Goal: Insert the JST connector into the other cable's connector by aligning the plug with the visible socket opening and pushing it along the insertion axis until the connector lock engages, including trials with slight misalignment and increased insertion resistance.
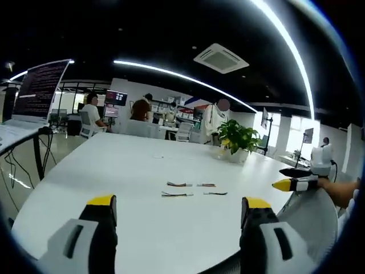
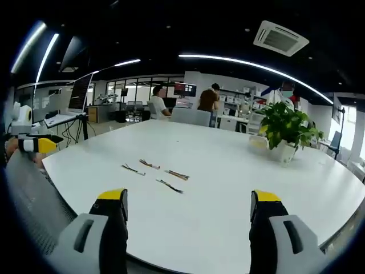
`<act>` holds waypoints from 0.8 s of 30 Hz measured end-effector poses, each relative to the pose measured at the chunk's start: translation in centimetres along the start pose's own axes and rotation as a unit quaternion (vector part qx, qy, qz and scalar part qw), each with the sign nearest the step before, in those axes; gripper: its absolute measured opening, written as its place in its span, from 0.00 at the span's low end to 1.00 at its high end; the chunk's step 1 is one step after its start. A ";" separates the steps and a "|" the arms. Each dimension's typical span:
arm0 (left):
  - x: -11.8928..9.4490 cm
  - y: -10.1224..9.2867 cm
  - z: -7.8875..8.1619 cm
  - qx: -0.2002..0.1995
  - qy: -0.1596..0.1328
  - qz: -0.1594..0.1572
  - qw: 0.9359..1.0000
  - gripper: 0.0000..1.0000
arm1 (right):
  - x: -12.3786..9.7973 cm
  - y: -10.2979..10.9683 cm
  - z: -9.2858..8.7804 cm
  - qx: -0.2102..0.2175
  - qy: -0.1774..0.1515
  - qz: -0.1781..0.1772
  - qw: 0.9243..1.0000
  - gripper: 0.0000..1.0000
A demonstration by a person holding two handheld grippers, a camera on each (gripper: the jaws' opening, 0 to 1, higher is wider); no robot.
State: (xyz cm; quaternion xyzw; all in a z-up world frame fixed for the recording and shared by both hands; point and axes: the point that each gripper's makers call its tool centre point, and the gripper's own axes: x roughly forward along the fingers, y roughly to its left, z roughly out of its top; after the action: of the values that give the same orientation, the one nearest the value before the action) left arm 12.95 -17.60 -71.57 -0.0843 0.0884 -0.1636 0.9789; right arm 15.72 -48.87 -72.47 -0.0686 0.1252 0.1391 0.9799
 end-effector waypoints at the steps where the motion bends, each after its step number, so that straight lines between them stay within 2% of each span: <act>1: 0.0 0.0 -0.2 0.001 0.006 0.001 1.000 0.89 | 0.0 0.0 0.0 0.000 0.001 0.000 1.000 0.87; 4: 0.1 0.0 -0.4 0.003 0.013 -0.001 1.000 0.88 | 0.0 0.1 0.0 0.001 0.000 0.002 1.000 0.86; 11: -0.1 0.4 -0.1 -0.007 0.000 0.011 1.000 0.86 | 0.0 0.1 0.0 0.003 -0.001 0.001 1.000 0.87; 24: -0.1 0.2 0.0 -0.014 -0.005 0.001 1.000 0.81 | 0.0 0.1 -0.1 0.001 0.006 0.001 1.000 0.85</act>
State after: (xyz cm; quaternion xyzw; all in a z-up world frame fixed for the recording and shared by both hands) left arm 12.92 -17.39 -71.58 -0.0987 0.0860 -0.1610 0.9782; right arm 15.62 -48.76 -72.61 -0.0679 0.1311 0.1398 0.9791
